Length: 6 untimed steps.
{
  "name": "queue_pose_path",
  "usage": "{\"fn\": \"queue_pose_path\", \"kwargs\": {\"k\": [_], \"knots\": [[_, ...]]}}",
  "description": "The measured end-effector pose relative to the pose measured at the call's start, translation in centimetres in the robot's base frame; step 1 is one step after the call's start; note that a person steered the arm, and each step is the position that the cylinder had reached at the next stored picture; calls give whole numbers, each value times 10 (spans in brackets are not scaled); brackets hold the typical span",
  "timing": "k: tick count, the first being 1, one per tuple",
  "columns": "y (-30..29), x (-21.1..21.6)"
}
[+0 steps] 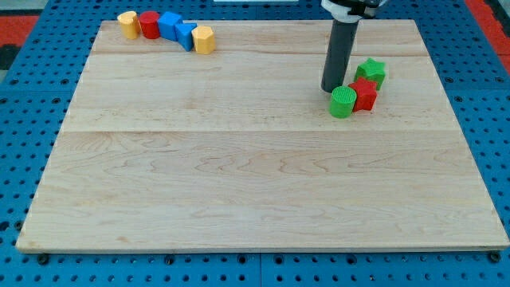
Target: Separate the blue triangle and yellow hexagon
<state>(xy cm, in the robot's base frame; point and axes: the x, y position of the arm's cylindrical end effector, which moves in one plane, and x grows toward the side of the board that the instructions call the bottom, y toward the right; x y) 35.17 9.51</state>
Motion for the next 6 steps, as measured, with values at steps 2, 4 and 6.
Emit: {"fn": "queue_pose_path", "kwargs": {"k": [2,4,6], "knots": [[-114,-149],[-240,-152],[-175,-105]]}}
